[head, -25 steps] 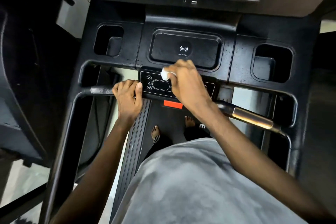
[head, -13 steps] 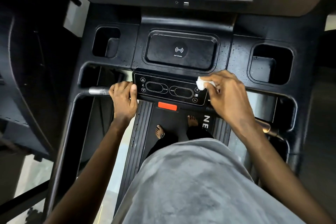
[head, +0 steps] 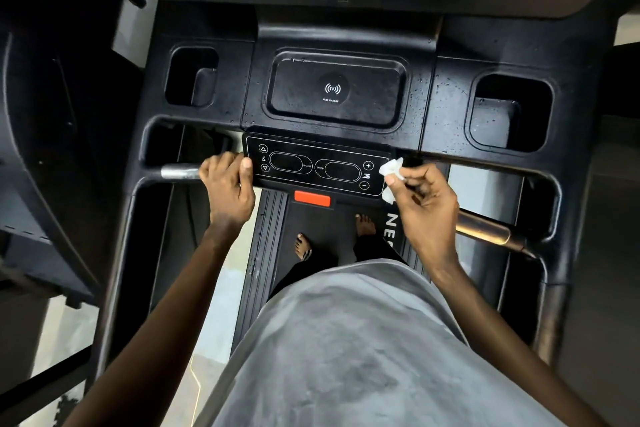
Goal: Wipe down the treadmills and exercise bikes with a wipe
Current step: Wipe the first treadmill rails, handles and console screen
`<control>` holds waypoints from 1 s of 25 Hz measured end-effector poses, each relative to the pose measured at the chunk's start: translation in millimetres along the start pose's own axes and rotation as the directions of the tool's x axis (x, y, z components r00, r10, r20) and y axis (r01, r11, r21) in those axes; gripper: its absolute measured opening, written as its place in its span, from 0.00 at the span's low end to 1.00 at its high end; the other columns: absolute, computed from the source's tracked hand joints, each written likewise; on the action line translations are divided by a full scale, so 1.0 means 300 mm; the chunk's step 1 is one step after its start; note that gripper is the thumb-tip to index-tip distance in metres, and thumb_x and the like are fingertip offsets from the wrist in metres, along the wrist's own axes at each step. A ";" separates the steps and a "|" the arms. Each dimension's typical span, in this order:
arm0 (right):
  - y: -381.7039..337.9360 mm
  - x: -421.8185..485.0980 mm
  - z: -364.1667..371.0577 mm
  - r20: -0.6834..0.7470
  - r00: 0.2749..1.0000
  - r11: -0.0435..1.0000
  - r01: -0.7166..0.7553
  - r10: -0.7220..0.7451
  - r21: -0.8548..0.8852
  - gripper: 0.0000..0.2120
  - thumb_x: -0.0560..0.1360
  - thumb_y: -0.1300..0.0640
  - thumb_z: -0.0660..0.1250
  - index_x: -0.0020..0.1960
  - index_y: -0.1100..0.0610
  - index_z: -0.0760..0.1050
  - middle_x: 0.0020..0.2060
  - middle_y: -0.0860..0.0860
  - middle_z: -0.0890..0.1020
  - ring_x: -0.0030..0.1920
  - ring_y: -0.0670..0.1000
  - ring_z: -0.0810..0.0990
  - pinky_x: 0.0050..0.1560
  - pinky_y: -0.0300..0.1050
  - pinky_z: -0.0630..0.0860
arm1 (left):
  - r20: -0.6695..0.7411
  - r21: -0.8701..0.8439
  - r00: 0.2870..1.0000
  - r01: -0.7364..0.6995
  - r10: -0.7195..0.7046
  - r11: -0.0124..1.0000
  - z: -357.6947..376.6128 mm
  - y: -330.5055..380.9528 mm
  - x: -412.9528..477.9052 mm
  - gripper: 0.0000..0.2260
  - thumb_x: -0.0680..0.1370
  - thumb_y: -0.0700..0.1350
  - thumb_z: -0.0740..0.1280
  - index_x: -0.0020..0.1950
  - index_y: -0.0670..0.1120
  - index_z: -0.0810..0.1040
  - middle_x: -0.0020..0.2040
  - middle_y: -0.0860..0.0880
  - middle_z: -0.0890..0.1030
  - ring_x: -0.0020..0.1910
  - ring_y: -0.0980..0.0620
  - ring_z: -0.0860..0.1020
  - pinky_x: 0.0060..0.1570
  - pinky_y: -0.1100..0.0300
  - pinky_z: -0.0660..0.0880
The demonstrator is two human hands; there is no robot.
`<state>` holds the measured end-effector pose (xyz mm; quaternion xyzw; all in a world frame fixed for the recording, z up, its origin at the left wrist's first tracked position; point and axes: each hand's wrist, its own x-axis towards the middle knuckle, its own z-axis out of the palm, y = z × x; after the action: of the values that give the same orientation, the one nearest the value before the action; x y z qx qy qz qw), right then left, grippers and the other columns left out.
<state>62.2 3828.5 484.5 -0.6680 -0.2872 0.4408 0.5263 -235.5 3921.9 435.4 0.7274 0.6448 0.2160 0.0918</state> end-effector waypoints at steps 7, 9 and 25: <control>-0.001 -0.008 0.019 -0.066 0.980 0.977 0.177 -0.186 -0.121 0.06 0.74 0.65 0.74 0.47 0.55 0.81 0.49 0.55 0.80 0.52 0.50 0.82 0.55 0.41 0.78 | 0.039 -0.025 0.999 -0.020 0.021 1.000 -0.010 -0.008 0.003 0.21 0.86 0.52 0.49 0.43 0.44 0.74 0.41 0.50 0.71 0.45 0.46 0.69 0.55 0.46 0.64; -0.032 -0.002 0.024 -0.019 0.943 0.896 0.309 -0.332 -0.317 0.05 0.75 0.64 0.73 0.50 0.58 0.84 0.50 0.51 0.80 0.53 0.47 0.81 0.57 0.41 0.76 | 0.072 -0.035 0.997 -0.025 0.027 0.999 -0.022 -0.015 0.006 0.21 0.86 0.52 0.49 0.44 0.45 0.75 0.42 0.49 0.73 0.45 0.45 0.70 0.55 0.44 0.65; -0.176 0.075 0.520 0.446 0.836 0.473 0.549 -0.319 -0.689 0.13 0.80 0.61 0.64 0.61 0.56 0.82 0.51 0.51 0.82 0.53 0.53 0.76 0.54 0.36 0.69 | 0.431 -0.199 0.860 -0.205 0.273 0.958 -0.104 -0.177 0.069 0.24 0.83 0.59 0.50 0.70 0.48 0.75 0.63 0.50 0.78 0.64 0.50 0.71 0.67 0.54 0.57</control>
<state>-62.6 3932.7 519.6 -0.6708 -0.6785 0.1979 0.2248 -295.1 3945.6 445.3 0.8233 0.4925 0.0965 0.2653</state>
